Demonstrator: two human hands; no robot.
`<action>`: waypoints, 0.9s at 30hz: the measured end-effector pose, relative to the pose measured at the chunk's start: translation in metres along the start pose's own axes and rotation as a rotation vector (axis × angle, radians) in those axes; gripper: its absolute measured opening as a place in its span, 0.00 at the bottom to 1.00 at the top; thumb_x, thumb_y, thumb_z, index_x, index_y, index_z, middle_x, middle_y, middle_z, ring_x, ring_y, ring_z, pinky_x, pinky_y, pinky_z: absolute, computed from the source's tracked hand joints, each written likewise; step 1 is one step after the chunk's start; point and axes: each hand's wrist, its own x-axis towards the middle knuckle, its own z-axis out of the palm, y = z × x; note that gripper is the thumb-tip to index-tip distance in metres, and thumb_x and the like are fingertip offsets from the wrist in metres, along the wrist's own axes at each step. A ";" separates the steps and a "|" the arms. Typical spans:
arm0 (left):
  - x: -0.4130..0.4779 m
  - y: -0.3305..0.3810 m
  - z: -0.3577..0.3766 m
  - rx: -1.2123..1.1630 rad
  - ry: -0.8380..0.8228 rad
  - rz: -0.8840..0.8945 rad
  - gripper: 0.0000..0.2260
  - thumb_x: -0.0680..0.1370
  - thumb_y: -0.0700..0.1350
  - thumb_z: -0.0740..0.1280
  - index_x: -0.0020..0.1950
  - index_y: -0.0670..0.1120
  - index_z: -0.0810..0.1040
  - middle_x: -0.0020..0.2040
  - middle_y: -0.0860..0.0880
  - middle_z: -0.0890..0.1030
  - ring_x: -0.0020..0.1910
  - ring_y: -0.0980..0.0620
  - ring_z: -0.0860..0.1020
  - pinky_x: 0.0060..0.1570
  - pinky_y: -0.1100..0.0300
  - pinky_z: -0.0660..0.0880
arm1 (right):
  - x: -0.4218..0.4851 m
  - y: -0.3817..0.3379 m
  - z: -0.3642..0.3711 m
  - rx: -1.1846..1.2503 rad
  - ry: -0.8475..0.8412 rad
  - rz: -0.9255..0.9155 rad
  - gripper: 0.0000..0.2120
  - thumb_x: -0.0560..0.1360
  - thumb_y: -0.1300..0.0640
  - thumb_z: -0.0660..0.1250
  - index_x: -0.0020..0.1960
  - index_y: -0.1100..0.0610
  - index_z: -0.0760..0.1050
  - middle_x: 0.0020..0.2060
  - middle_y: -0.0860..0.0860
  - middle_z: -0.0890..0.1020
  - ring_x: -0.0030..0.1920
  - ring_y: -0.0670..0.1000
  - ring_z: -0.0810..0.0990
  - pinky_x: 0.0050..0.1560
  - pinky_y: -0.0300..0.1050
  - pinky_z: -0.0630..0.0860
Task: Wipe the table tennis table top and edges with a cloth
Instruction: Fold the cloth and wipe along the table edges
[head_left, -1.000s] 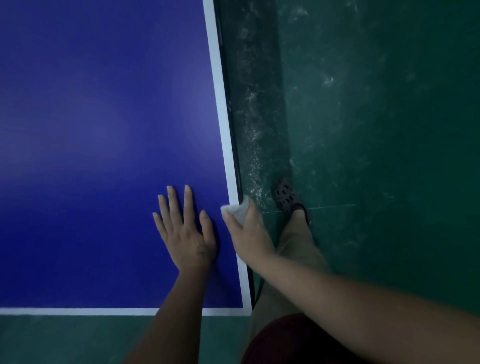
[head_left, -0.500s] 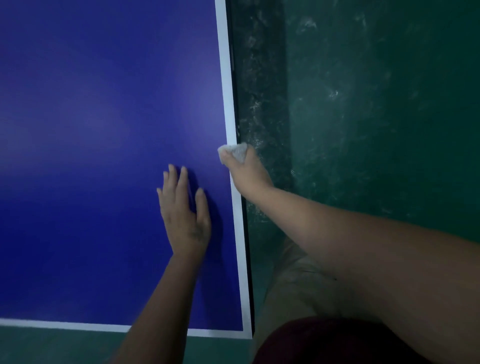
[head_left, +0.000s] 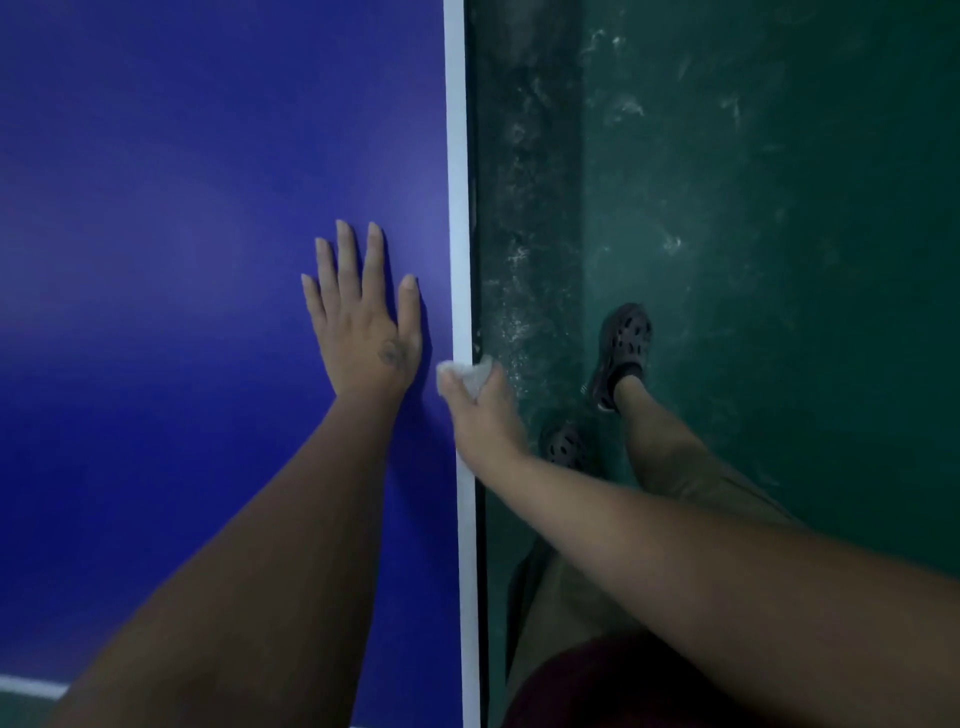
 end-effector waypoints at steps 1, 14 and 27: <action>-0.001 0.002 0.000 0.014 0.003 -0.008 0.29 0.89 0.60 0.50 0.89 0.52 0.55 0.89 0.47 0.53 0.88 0.44 0.49 0.86 0.40 0.48 | 0.019 -0.012 -0.001 -0.010 0.013 -0.014 0.37 0.76 0.22 0.57 0.64 0.54 0.70 0.59 0.48 0.79 0.55 0.51 0.80 0.56 0.51 0.76; 0.002 0.004 -0.001 -0.009 0.019 -0.030 0.28 0.89 0.55 0.56 0.88 0.51 0.58 0.89 0.47 0.54 0.88 0.45 0.50 0.85 0.38 0.51 | 0.029 -0.054 -0.027 -0.160 -0.046 -0.058 0.40 0.84 0.33 0.57 0.87 0.54 0.48 0.84 0.54 0.62 0.80 0.56 0.67 0.75 0.55 0.69; 0.002 0.006 -0.001 -0.010 0.000 -0.038 0.28 0.88 0.54 0.57 0.88 0.48 0.59 0.89 0.46 0.55 0.88 0.44 0.49 0.85 0.37 0.50 | 0.122 -0.158 -0.037 -0.020 0.012 -0.005 0.33 0.81 0.33 0.63 0.75 0.56 0.65 0.72 0.55 0.75 0.64 0.57 0.80 0.64 0.56 0.77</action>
